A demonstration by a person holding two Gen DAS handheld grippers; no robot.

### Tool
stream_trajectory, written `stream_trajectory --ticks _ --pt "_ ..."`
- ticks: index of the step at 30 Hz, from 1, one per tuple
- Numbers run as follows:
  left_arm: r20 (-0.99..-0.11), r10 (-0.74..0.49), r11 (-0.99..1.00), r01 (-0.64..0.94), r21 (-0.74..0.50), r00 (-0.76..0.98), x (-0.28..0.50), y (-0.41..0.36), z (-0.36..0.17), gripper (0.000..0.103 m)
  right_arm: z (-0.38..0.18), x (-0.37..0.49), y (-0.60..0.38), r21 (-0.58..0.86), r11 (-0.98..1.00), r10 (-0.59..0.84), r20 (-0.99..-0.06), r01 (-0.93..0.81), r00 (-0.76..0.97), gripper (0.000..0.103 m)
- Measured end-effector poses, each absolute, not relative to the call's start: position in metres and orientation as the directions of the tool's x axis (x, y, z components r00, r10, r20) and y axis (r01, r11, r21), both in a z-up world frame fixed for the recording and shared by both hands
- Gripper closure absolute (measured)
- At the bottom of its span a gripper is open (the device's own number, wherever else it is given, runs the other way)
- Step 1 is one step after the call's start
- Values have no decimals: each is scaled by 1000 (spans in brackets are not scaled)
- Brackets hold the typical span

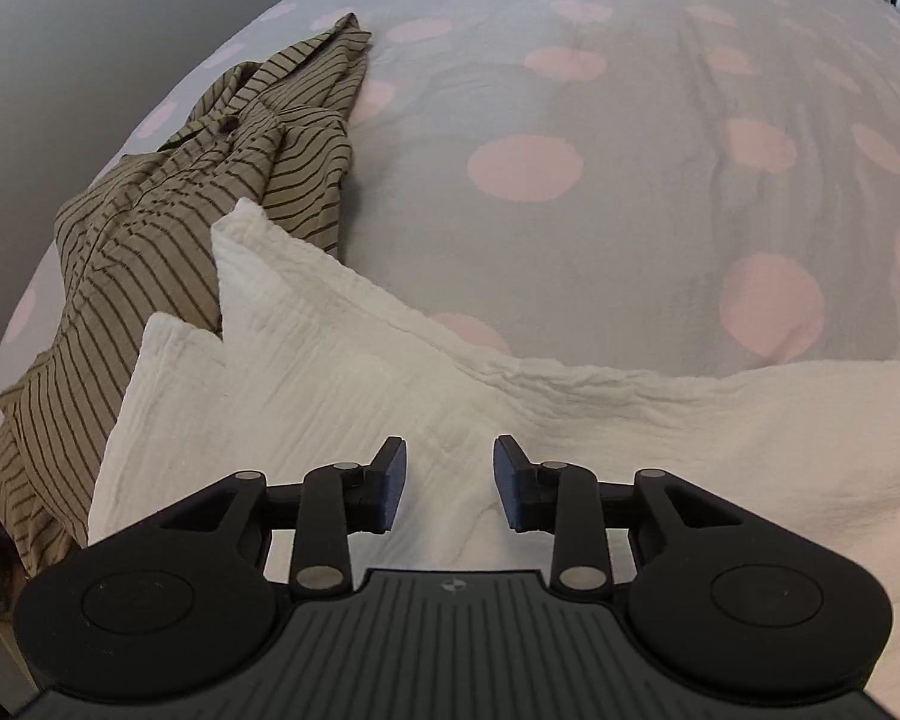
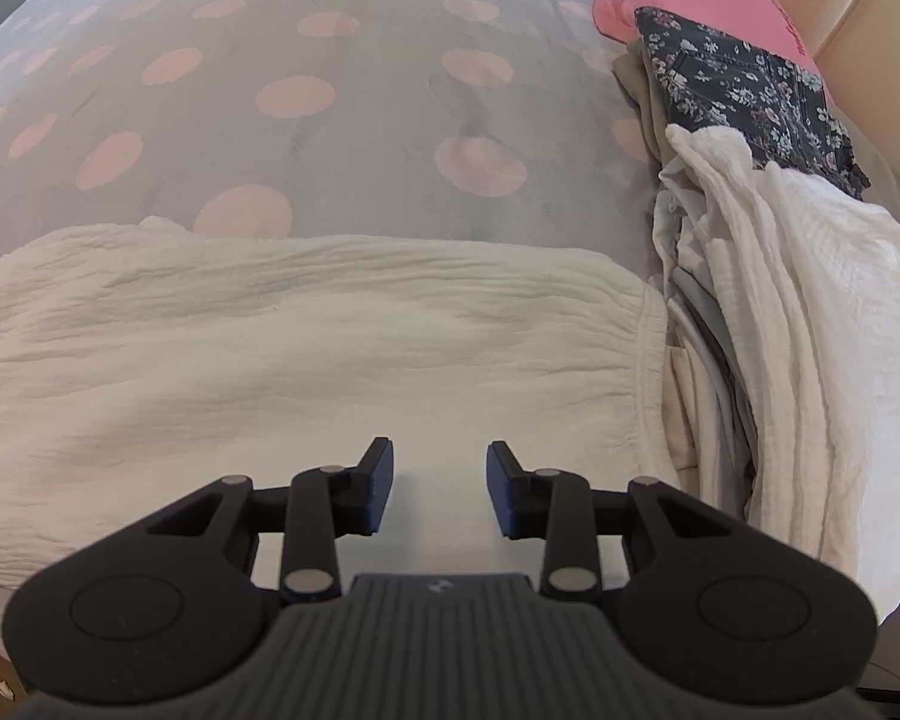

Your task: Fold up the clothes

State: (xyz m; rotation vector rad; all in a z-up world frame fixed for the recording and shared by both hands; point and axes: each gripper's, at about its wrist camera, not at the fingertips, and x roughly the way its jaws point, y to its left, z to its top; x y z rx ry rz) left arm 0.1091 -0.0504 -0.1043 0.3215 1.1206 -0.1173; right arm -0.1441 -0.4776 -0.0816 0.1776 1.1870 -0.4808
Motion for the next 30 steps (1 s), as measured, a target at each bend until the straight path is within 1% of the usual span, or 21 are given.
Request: stream_trajectory --ticks 4,5,6,10,11,12,13,14,17,25,28,30 --pt "-906 69 923 317 217 418 104 -59 -114 72 -87 -142 -479 -123 889 -261 -927 440 269 66" --pt "-904 73 914 335 230 421 103 -61 -116 67 -88 -142 -479 -124 891 -260 -928 437 266 65" --pt "-903 77 904 353 243 423 101 -64 -119 64 -88 -141 -479 -125 893 -258 -929 432 265 65" --pt "-902 65 930 302 210 427 105 -53 -113 64 -89 -139 -477 -132 903 -257 -928 409 268 65" --pt "-902 61 938 285 199 428 107 -49 -111 75 -89 -139 -476 -135 904 -259 -927 406 269 65" --pt "-901 57 945 268 187 429 108 -46 -109 82 -89 -139 -476 -137 904 -262 -926 404 271 65" --pt "-901 53 952 251 176 430 110 -42 -107 93 -89 -140 -476 -140 905 -264 -925 403 273 65" --pt "-901 49 958 234 164 432 111 -39 -105 100 -88 -140 -476 -142 904 -267 -924 403 274 65" --pt "-888 34 975 179 130 458 110 -28 -89 101 -88 -142 -477 -142 901 -270 -923 410 274 65" --pt "-828 59 998 -8 65 558 86 30 -8 102 -86 -146 -474 -138 903 -266 -923 406 278 65" --pt "-821 100 995 -50 87 562 80 57 12 102 -83 -146 -471 -132 908 -259 -923 398 285 65" --pt "-826 143 990 -85 115 545 78 76 14 102 -81 -145 -467 -135 911 -261 -920 390 291 65"
